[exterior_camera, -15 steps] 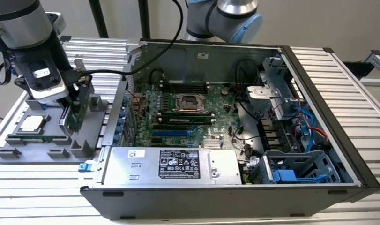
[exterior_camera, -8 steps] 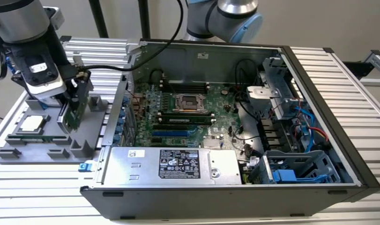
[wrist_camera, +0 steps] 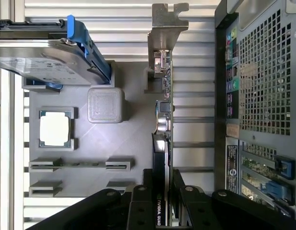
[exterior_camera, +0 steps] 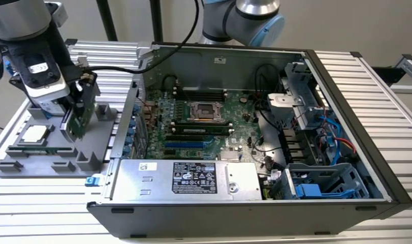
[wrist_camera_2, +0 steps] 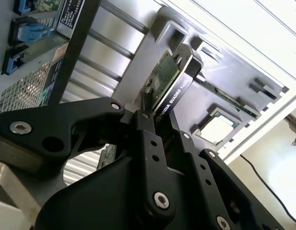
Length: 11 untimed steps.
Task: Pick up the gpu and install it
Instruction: 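Pick up the gpu and move the gpu toward the slot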
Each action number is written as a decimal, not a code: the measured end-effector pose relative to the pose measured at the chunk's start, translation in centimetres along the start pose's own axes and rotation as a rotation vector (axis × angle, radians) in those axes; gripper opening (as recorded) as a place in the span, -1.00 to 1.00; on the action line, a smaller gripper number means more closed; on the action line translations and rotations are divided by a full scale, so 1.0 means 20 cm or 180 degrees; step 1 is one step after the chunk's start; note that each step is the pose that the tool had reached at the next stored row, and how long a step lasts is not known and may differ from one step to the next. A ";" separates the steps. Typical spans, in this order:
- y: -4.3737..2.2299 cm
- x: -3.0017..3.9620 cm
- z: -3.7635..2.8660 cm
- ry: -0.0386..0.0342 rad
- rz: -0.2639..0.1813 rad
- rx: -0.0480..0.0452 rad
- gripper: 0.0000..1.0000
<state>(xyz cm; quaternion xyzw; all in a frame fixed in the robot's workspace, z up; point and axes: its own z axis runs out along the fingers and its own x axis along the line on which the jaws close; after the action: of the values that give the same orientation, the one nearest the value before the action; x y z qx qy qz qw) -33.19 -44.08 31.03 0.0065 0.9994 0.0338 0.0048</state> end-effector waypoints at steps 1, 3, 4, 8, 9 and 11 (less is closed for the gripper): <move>0.000 0.000 -0.006 0.0000 0.0000 0.0000 -1.00; 0.001 0.000 -0.018 0.0000 0.0000 0.0000 -1.00; 0.002 0.000 -0.023 0.0000 0.0000 0.0000 -1.00; 0.003 0.000 -0.047 0.0000 0.0001 0.0000 -1.00; 0.004 0.000 -0.052 0.0000 0.0001 0.0000 -1.00; 0.004 -0.001 -0.063 0.0000 0.0000 0.0000 -1.00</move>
<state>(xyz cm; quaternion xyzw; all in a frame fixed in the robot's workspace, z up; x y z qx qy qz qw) -33.19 -44.08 32.30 0.0065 0.9994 0.0338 0.0048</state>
